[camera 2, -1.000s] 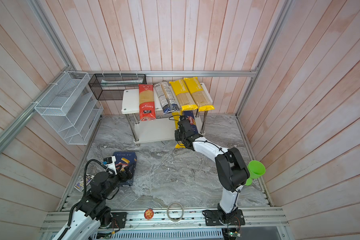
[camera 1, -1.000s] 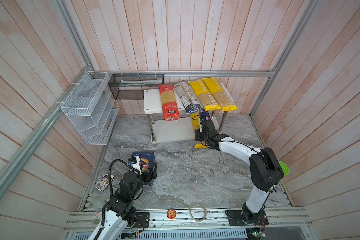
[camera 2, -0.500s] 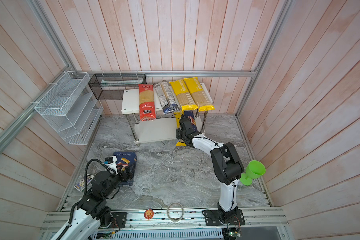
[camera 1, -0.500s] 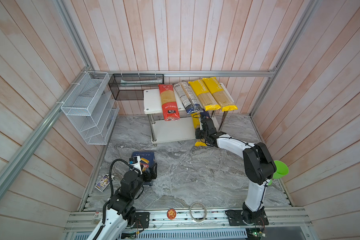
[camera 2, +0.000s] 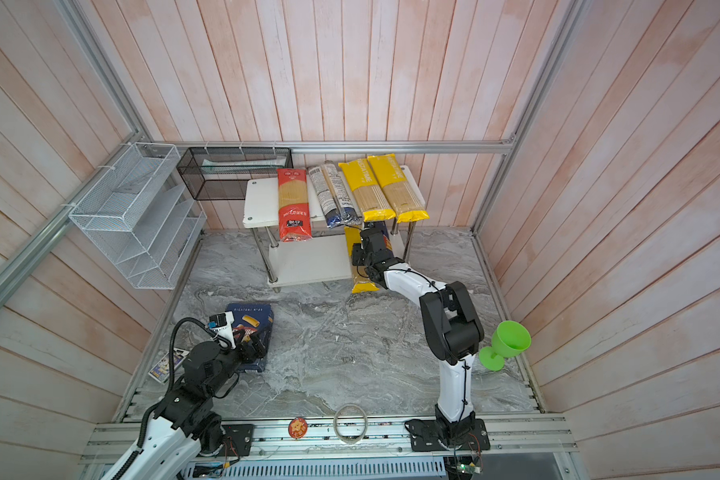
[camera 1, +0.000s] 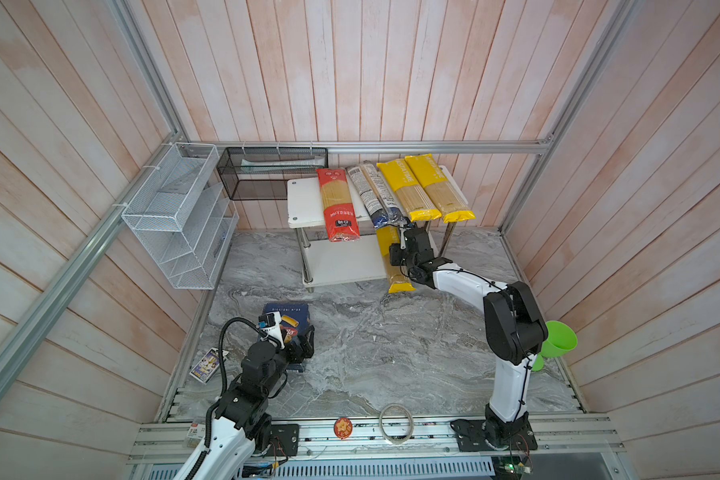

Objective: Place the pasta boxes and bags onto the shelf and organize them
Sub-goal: 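Set the yellow bag upright beside the blue Barilla box and open the right gripper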

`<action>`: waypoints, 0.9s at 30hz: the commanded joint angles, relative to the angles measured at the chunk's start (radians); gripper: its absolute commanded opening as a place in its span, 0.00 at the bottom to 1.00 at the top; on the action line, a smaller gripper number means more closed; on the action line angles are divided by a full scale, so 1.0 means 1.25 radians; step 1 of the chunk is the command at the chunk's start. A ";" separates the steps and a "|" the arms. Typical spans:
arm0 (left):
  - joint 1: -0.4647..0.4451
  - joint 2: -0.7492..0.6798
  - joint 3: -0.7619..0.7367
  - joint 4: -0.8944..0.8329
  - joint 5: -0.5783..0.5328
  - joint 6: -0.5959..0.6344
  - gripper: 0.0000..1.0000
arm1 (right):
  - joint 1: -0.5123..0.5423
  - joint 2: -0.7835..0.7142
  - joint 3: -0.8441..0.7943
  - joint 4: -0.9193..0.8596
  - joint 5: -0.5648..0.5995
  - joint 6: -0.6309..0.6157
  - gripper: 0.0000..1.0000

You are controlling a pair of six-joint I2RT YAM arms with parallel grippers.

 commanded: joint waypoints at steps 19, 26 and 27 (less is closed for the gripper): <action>0.004 0.008 -0.002 0.009 -0.015 0.002 1.00 | 0.139 -0.297 -0.309 0.050 0.051 0.014 0.59; 0.006 0.061 0.049 -0.041 -0.056 -0.018 1.00 | 0.258 -0.452 -0.455 0.092 -0.011 0.021 0.60; 0.006 0.078 0.080 -0.081 -0.069 -0.035 0.99 | 0.276 -0.469 -0.474 0.101 -0.032 0.023 0.60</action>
